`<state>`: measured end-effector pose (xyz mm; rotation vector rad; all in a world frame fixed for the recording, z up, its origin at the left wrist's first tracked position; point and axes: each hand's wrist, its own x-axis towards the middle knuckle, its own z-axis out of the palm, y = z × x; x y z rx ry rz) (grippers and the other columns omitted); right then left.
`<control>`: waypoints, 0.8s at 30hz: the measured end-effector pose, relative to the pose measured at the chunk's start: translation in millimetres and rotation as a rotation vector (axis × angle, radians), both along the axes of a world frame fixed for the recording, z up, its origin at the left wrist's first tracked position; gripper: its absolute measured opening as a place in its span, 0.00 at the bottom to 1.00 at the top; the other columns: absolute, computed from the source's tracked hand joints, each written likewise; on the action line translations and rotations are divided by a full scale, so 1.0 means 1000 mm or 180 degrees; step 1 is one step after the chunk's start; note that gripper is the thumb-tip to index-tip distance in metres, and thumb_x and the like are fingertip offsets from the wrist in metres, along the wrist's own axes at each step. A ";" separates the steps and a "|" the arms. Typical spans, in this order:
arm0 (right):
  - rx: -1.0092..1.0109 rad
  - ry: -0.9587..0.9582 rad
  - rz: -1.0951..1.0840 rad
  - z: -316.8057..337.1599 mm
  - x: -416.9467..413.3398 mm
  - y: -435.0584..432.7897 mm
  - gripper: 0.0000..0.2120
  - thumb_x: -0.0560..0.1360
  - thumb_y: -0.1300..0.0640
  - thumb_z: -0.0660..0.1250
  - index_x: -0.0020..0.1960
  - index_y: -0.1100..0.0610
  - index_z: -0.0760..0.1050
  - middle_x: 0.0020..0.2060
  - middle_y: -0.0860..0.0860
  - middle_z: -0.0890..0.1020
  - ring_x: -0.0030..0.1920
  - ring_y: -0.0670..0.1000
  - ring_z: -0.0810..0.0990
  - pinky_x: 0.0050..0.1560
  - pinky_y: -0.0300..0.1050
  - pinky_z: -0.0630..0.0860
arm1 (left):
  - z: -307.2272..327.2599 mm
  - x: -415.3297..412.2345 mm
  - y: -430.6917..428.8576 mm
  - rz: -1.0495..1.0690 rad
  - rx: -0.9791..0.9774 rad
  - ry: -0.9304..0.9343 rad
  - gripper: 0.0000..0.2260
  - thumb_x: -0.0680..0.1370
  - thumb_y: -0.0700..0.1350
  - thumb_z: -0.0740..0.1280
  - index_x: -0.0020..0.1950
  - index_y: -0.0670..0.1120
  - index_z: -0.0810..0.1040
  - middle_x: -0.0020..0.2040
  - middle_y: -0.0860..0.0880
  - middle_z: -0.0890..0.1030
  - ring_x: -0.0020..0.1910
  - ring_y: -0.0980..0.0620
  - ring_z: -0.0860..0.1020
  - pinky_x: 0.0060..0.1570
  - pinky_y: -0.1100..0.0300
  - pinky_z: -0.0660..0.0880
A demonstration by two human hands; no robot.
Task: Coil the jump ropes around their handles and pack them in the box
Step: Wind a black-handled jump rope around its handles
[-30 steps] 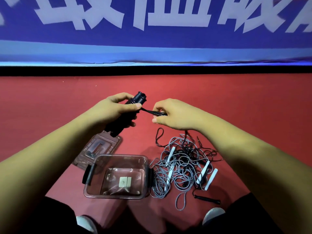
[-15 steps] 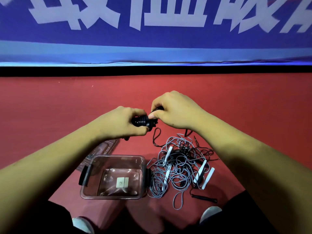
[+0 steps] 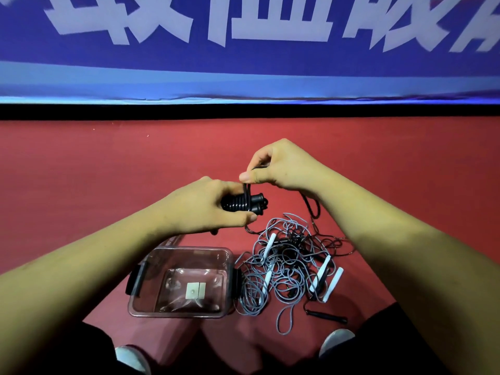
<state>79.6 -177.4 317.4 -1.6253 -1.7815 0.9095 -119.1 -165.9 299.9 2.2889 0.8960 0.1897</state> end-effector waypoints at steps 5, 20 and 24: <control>-0.0267 0.0403 -0.0099 -0.015 0.007 0.005 0.10 0.72 0.49 0.75 0.38 0.54 0.81 0.25 0.53 0.76 0.27 0.51 0.66 0.27 0.39 0.61 | -0.001 0.001 -0.006 -0.0033 0.0118 -0.0278 0.12 0.74 0.55 0.71 0.45 0.49 0.75 0.33 0.48 0.81 0.30 0.53 0.82 0.34 0.54 0.78; -0.0143 0.0250 0.0159 -0.022 -0.015 0.001 0.16 0.82 0.48 0.58 0.47 0.58 0.78 0.22 0.47 0.68 0.24 0.48 0.64 0.27 0.40 0.63 | 0.015 -0.017 0.026 0.1112 -0.0834 -0.1668 0.11 0.78 0.44 0.69 0.59 0.44 0.75 0.45 0.33 0.80 0.33 0.38 0.81 0.34 0.51 0.78; 0.0166 -0.0802 0.0518 -0.008 -0.015 -0.002 0.09 0.81 0.52 0.61 0.49 0.54 0.78 0.25 0.46 0.67 0.24 0.43 0.65 0.27 0.35 0.61 | 0.010 -0.023 0.031 0.1117 -0.0631 -0.1435 0.18 0.74 0.49 0.74 0.59 0.47 0.73 0.45 0.35 0.81 0.38 0.36 0.83 0.36 0.44 0.80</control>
